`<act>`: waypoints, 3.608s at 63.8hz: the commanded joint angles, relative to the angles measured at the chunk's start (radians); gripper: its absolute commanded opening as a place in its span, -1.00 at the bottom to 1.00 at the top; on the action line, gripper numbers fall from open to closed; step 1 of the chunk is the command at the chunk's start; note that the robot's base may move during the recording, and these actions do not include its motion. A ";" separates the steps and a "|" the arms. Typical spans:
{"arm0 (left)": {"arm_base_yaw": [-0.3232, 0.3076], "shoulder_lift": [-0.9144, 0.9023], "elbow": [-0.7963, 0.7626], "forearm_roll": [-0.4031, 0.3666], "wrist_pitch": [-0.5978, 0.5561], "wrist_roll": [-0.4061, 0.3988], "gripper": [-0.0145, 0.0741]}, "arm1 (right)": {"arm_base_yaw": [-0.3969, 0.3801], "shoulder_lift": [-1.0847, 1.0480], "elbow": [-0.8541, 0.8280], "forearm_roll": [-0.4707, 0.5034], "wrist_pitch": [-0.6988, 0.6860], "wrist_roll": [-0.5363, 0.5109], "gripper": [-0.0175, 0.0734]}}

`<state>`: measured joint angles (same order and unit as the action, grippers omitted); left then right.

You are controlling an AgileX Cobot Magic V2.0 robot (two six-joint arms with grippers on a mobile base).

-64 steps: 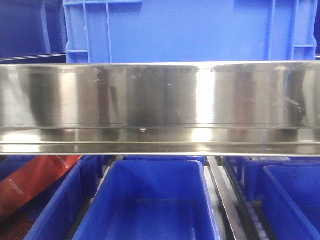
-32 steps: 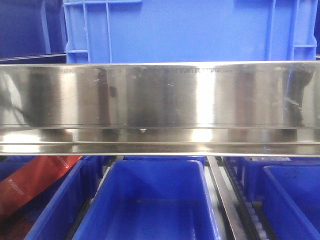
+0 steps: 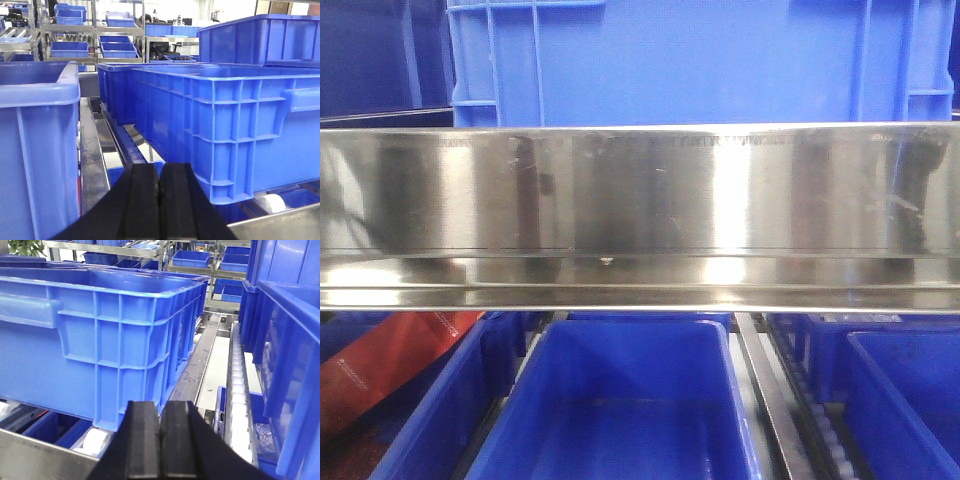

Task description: Place valve from conveyor to right shelf box

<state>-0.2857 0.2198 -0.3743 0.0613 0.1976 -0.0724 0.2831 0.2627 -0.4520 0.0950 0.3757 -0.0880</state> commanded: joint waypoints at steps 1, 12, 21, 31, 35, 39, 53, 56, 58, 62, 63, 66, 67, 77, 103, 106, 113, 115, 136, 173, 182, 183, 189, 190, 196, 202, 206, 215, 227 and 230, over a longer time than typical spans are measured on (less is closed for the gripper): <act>0.045 -0.014 0.015 -0.013 -0.025 -0.007 -0.92 | -0.004 -0.005 0.002 -0.013 -0.024 -0.008 -0.97; 0.208 -0.093 0.098 -0.013 -0.058 -0.007 -0.92 | -0.004 -0.005 0.002 -0.013 -0.024 -0.008 -0.97; 0.312 -0.175 0.216 -0.013 -0.101 -0.007 -0.92 | -0.004 -0.005 0.002 -0.013 -0.024 -0.008 -0.97; 0.342 -0.220 0.372 -0.013 -0.178 -0.007 -0.92 | -0.004 -0.005 0.002 -0.013 -0.024 -0.008 -0.97; 0.342 -0.220 0.374 -0.013 -0.212 -0.007 -0.92 | -0.004 -0.005 0.002 -0.013 -0.024 -0.008 -0.97; 0.342 -0.220 0.374 -0.013 -0.165 -0.007 -0.92 | -0.004 -0.005 0.002 -0.013 -0.024 -0.008 -0.97; 0.342 -0.220 0.374 -0.013 -0.191 -0.007 -0.92 | -0.004 -0.005 0.002 -0.013 -0.024 -0.008 -0.97; 0.342 -0.220 0.374 -0.013 -0.191 -0.007 -0.92 | -0.004 -0.005 0.002 -0.013 -0.024 -0.008 -0.97; 0.342 -0.220 0.374 -0.013 -0.203 -0.007 -0.92 | -0.004 -0.005 0.002 -0.013 -0.024 -0.008 -0.97; 0.342 -0.220 0.374 -0.013 -0.203 -0.007 -0.92 | -0.004 -0.005 0.002 -0.013 -0.024 -0.008 -0.97; 0.342 -0.220 0.374 -0.013 -0.203 -0.007 -0.92 | -0.004 -0.005 0.002 -0.013 -0.024 -0.008 -0.97; 0.342 -0.220 0.374 -0.013 -0.203 -0.007 -0.92 | -0.004 -0.005 0.002 -0.013 -0.024 -0.008 -0.97; 0.342 -0.220 0.374 -0.013 -0.203 -0.007 -0.92 | -0.004 -0.005 0.002 -0.013 -0.024 -0.008 -0.97; 0.342 -0.220 0.374 -0.013 -0.203 -0.007 -0.92 | -0.004 -0.005 0.002 -0.013 -0.024 -0.008 -0.97; 0.342 -0.220 0.374 -0.013 -0.205 -0.007 -0.92 | -0.004 -0.005 0.002 -0.013 -0.024 -0.008 -0.97; 0.342 -0.220 0.374 -0.013 -0.205 -0.007 -0.92 | -0.004 -0.005 0.005 -0.013 -0.030 -0.008 -0.97; 0.342 -0.220 0.374 -0.013 -0.205 -0.007 -0.92 | -0.029 -0.007 0.029 -0.013 -0.070 -0.008 -0.97; 0.342 -0.220 0.374 -0.013 -0.205 -0.007 -0.92 | -0.047 -0.007 0.038 -0.013 -0.088 -0.008 -0.97; 0.342 -0.220 0.374 -0.013 -0.205 -0.007 -0.92 | -0.257 -0.140 0.241 -0.013 -0.219 0.030 -0.97; 0.342 -0.220 0.374 -0.013 -0.207 -0.007 -0.92 | -0.291 -0.263 0.452 0.008 -0.292 0.063 -0.97; 0.342 -0.220 0.374 -0.013 -0.207 -0.007 -0.92 | -0.291 -0.263 0.452 0.010 -0.293 0.063 -0.97; 0.342 -0.220 0.374 -0.013 -0.207 -0.007 -0.92 | -0.291 -0.263 0.452 0.010 -0.290 0.063 -0.97; 0.342 -0.220 0.374 -0.013 -0.207 -0.007 -0.92 | -0.291 -0.263 0.452 0.010 -0.285 0.063 -0.97; 0.342 -0.220 0.374 -0.013 -0.207 -0.007 -0.92 | -0.291 -0.263 0.452 0.010 -0.285 0.063 -0.97; 0.342 -0.220 0.374 -0.013 -0.207 -0.007 -0.92 | -0.291 -0.263 0.452 0.010 -0.287 0.063 -0.97; 0.342 -0.220 0.374 -0.013 -0.207 -0.007 -0.92 | -0.291 -0.263 0.452 0.010 -0.287 0.063 -0.97; 0.342 -0.220 0.374 -0.013 -0.207 -0.007 -0.92 | -0.291 -0.263 0.452 0.010 -0.287 0.063 -0.97; 0.342 -0.220 0.374 -0.013 -0.207 -0.007 -0.92 | -0.291 -0.263 0.452 0.010 -0.287 0.063 -0.97; 0.342 -0.220 0.374 -0.013 -0.207 -0.007 -0.92 | -0.291 -0.263 0.452 0.010 -0.287 0.063 -0.97; 0.342 -0.220 0.374 -0.013 -0.207 -0.007 -0.92 | -0.291 -0.263 0.452 0.010 -0.287 0.063 -0.97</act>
<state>0.0544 0.0052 0.0022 0.0537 0.0139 -0.0724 -0.0039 0.0040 -0.0017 0.1033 0.1067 -0.0263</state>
